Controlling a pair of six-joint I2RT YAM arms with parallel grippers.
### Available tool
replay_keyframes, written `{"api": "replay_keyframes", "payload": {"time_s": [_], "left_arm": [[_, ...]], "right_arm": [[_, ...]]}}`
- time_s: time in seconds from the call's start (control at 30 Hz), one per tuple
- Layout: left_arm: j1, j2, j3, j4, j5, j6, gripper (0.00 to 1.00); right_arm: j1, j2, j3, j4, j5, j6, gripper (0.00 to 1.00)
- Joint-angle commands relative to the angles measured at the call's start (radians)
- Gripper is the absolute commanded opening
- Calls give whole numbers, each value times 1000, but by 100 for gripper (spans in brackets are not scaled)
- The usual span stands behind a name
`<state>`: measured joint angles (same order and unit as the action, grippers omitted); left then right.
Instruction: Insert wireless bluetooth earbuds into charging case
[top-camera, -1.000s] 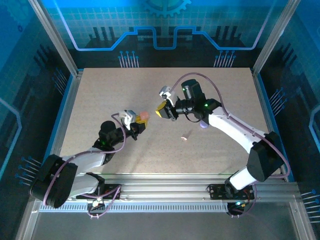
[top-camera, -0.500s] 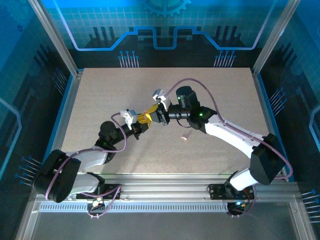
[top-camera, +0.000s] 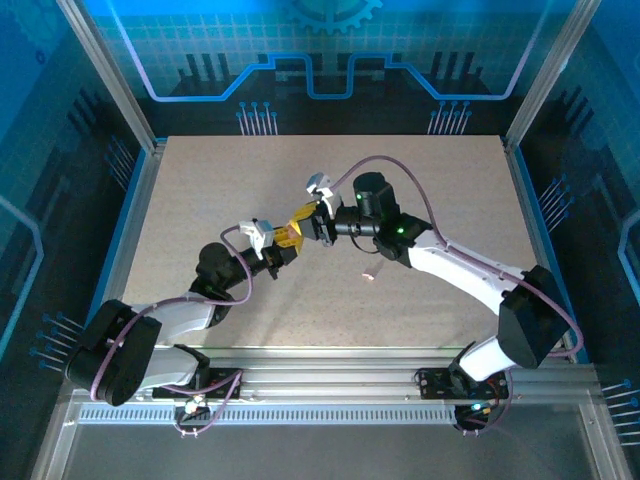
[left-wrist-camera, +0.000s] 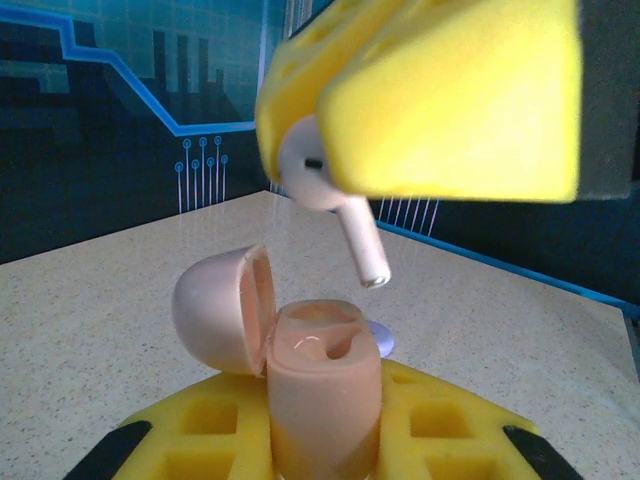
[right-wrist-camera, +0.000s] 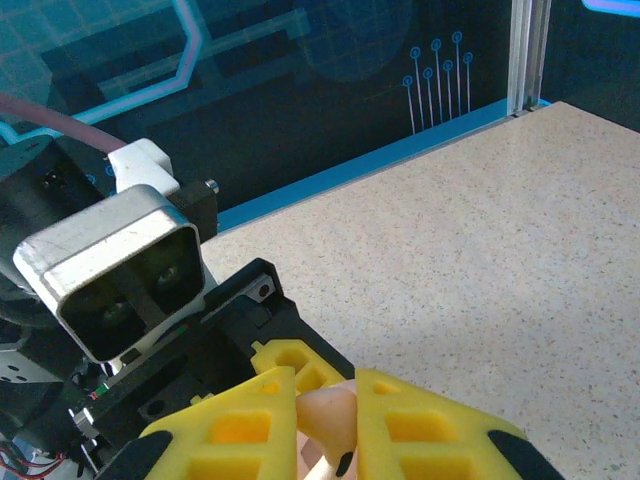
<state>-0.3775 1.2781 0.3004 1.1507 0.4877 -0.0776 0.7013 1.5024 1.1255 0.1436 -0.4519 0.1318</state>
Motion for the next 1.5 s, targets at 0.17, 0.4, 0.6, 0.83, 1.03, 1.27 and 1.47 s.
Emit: {"api": "replay_keyframes", "payload": {"time_s": [0.17,0.4,0.6,0.83,1.03,1.27,1.47], "left_arm": [[-9,-40,10,63,28,-5,19],[-9,-59,-2,69,6,-16,19],[-9,-75,-1,53,-36,-5,20],[-9,-75,-2,50,-47,1,20],[-9,-82,0,52,-66,2,20],[-9,-97,0,38,-82,11,20],[-9,-114,-2,17,-113,17,20]], "right_arm": [[8,31,-26,54,15,22,16],[8,38,-37,55,19,34,16],[9,6,-53,22,20,39,16],[11,-10,-63,12,24,48,16],[27,13,-50,-12,62,91,16],[67,20,-18,-99,176,109,17],[109,8,-13,-141,323,168,17]]}}
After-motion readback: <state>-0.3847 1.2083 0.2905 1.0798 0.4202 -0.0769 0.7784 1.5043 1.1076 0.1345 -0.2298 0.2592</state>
